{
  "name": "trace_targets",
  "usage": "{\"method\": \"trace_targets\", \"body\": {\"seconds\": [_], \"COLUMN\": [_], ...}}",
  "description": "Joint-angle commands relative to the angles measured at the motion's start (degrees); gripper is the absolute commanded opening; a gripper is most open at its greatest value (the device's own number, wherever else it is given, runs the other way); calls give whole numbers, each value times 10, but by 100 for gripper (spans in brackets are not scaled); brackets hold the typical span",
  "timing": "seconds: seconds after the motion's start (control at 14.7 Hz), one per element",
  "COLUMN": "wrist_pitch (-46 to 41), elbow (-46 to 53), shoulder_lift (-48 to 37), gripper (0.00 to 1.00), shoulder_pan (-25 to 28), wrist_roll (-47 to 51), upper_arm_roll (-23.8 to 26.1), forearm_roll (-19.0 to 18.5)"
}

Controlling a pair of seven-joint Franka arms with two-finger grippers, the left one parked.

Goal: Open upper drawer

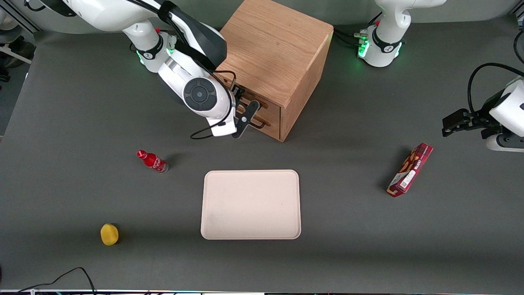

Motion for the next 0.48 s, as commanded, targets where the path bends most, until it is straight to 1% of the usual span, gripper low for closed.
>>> {"method": "trace_targets", "body": {"seconds": [0.0, 0.27, 0.41], "wrist_pitch": [15, 21, 21], "elbow": [1, 1, 4], "shoulder_lift": [13, 20, 24], "gripper": [99, 99, 99], "shoulder_pan": [13, 15, 15], "wrist_roll": [10, 15, 16], "upper_arm_roll": [4, 3, 4], "forearm_roll": [-10, -13, -21]}}
